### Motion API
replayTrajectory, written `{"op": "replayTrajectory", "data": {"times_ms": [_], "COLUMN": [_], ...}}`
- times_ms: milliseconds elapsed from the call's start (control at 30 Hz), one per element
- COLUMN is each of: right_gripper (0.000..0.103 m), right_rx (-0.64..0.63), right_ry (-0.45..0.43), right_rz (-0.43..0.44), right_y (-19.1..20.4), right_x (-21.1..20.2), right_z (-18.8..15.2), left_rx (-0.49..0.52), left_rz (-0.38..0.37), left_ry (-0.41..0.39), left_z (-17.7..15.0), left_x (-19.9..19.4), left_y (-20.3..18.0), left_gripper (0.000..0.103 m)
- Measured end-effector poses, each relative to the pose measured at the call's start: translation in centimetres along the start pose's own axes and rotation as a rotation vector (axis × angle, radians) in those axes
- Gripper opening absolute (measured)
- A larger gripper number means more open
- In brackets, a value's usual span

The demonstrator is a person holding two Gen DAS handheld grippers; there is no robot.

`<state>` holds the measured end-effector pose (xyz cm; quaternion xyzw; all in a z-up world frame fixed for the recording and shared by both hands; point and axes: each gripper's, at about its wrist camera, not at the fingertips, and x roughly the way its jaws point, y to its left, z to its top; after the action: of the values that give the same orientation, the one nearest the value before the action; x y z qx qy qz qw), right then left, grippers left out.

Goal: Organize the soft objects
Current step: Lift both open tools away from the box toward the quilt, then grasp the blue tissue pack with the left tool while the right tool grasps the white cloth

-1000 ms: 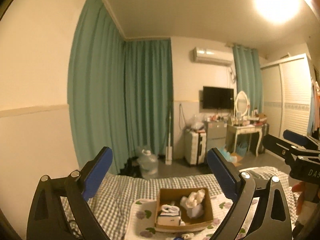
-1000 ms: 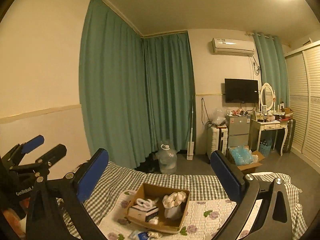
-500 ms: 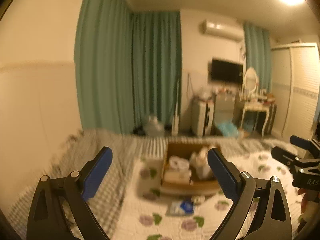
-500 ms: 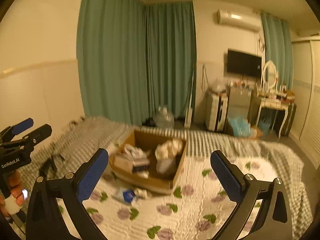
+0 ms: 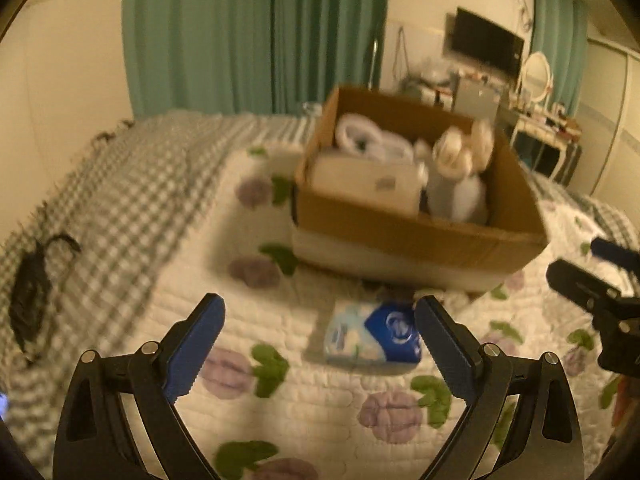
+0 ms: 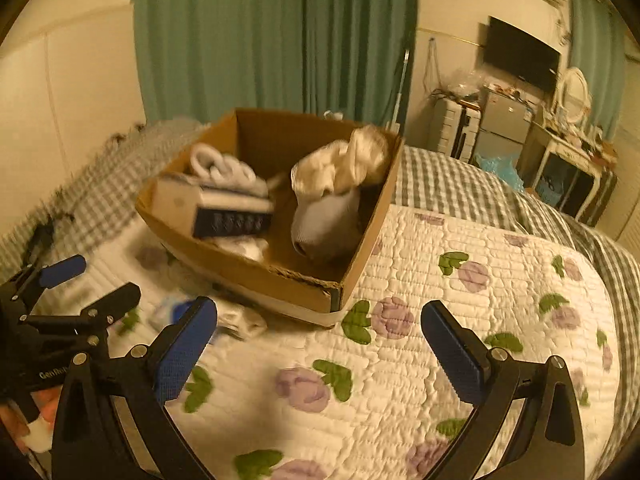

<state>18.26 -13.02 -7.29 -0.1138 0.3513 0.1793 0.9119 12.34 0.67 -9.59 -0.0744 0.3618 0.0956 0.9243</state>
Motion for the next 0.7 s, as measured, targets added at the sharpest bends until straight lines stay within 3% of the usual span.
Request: {"op": "replayTrajectory", "data": {"times_ms": [133, 367, 700], "right_gripper": [0.103, 0.103, 0.103], "right_rx": [-0.035, 0.027, 0.051], "right_ry": [0.043, 0.105, 0.114], "right_rz": [0.006, 0.066, 0.062], "right_y": [-0.4, -1.2, -0.4], "right_x": [2.4, 5.1, 5.6], "right_z": [-0.7, -1.4, -1.8], "left_rx": [0.03, 0.044, 0.117], "left_rz": [-0.027, -0.128, -0.209], "left_ry": [0.054, 0.134, 0.16], "left_z": [-1.7, -2.6, -3.7], "left_x": [2.5, 4.5, 4.7], "left_y": [-0.7, -1.7, -3.9], "left_gripper": [0.097, 0.097, 0.092]}}
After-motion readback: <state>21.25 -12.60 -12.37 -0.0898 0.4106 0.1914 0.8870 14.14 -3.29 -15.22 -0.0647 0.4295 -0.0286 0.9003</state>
